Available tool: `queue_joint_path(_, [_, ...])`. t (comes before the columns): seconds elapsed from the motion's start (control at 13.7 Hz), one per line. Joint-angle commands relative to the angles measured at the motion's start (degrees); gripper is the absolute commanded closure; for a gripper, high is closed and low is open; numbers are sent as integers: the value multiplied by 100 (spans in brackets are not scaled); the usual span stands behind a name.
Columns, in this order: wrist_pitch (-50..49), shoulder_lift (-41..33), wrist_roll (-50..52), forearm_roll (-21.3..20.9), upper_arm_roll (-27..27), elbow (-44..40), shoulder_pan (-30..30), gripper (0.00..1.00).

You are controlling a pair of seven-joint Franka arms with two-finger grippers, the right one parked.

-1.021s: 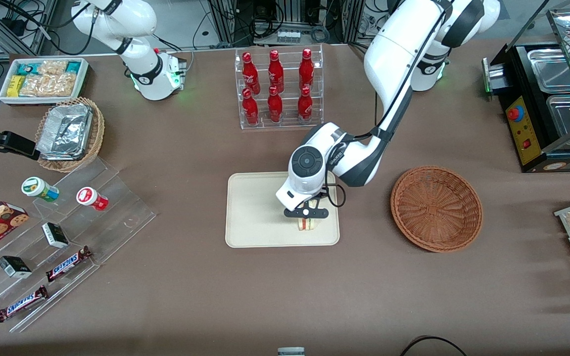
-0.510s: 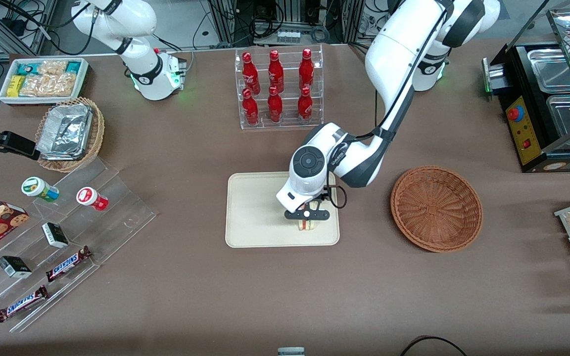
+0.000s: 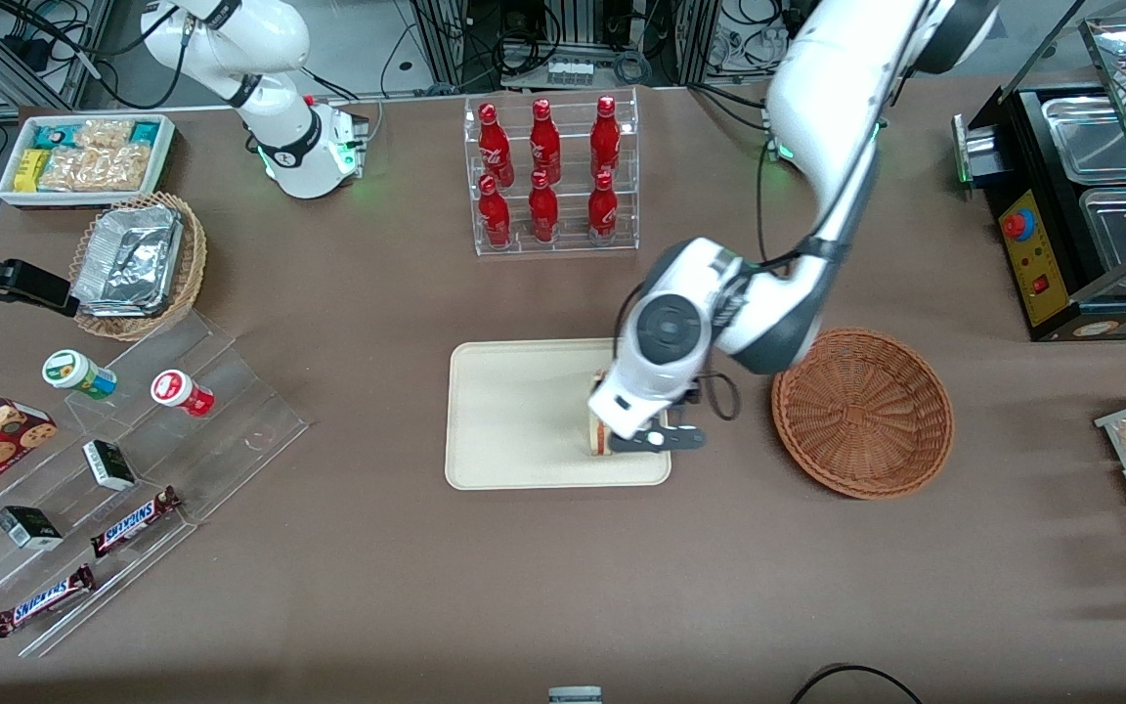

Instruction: Place sandwich from basket to tray

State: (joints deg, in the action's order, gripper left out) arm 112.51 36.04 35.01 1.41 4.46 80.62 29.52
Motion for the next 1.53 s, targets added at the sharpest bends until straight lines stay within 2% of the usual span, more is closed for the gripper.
queue_joint_path(0.0, [-412, -404, -650, 376, 46, 94, -560, 0])
queue_joint_path(0.07, [-588, -518, -914, 499, 38, 94, -718, 0])
queue_joint_path(0.51, [-1556, -1098, -2226, 518, 29, 103, -2081, 0])
queue_joint_path(0.73, [-1898, -1624, -2173, 369, 3, 138, -2371, 0])
queue_joint_path(0.95, [-2504, -2196, -2235, -219, 29, 147, -2539, 0])
queue_joint_path(1.24, [-3207, -3014, -2200, -282, 11, 182, -2776, 0])
queue_joint_path(1.46, [-3577, -3717, -2244, -448, 3, 620, -2777, 0])
